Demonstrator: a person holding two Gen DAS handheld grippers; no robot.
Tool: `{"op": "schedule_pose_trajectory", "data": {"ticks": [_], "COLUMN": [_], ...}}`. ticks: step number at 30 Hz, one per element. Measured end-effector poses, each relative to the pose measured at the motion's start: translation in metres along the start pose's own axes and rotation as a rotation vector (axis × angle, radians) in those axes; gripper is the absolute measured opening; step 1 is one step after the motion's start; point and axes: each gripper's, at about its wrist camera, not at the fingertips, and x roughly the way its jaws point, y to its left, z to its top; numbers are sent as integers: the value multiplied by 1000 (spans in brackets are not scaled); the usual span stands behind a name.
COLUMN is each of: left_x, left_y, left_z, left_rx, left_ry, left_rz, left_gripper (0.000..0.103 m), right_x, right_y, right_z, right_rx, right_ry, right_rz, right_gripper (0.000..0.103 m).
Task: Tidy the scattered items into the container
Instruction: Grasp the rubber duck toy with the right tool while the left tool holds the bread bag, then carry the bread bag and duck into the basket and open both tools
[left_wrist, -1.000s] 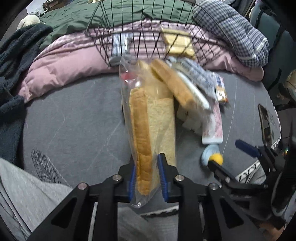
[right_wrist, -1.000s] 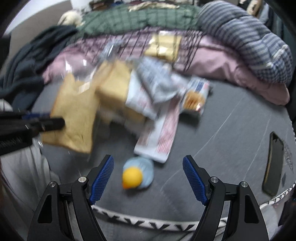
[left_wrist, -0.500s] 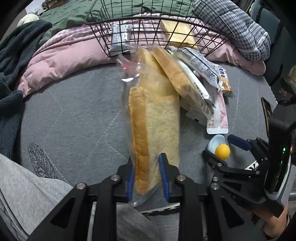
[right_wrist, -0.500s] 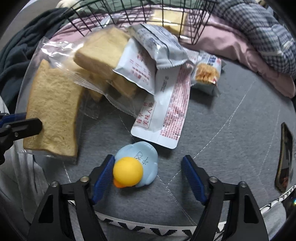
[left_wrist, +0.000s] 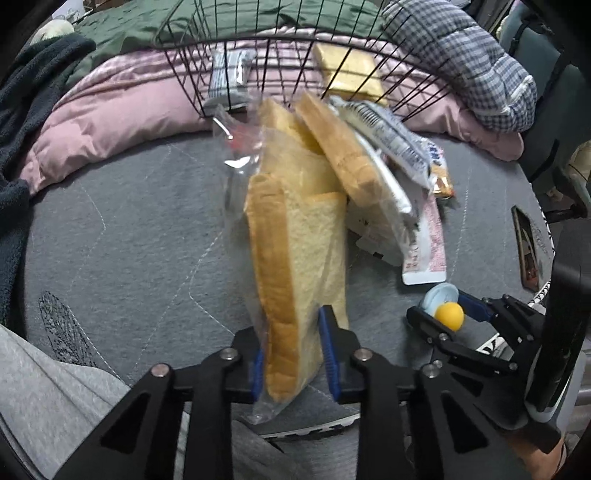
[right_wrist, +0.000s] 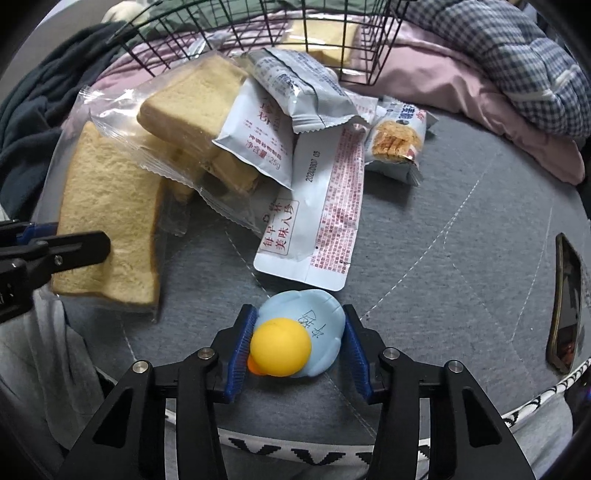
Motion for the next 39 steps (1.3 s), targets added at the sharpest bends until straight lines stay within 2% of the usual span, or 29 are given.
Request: {"op": "schedule_pose_trajectory", "data": {"ticks": [5,13,23,33,39], "left_x": [-19,-56,-106,-142,-147], "left_y": [-6,-3,-1,1,5], "left_z": [2,15,40,87,150], "left_rx": [19,16,23,39,47], "left_ry": [-25,-89,-189,-285,-344], "left_rz": [-8,-11,-27,-37,-19], "left_gripper": [19,18,18,18,18], "right_x": [-21,-67,-108,-148,-157], "right_y": [0,9,7,12,1], "right_z": [5,14,51,114,177], "right_rx": [-4,1,-19,-47,-11], "right_ry": [-46,-128,-225,-346,-406], "right_rz": [-11,-4,-22,-33,-16], "right_gripper": [48,48,48,48,48]}}
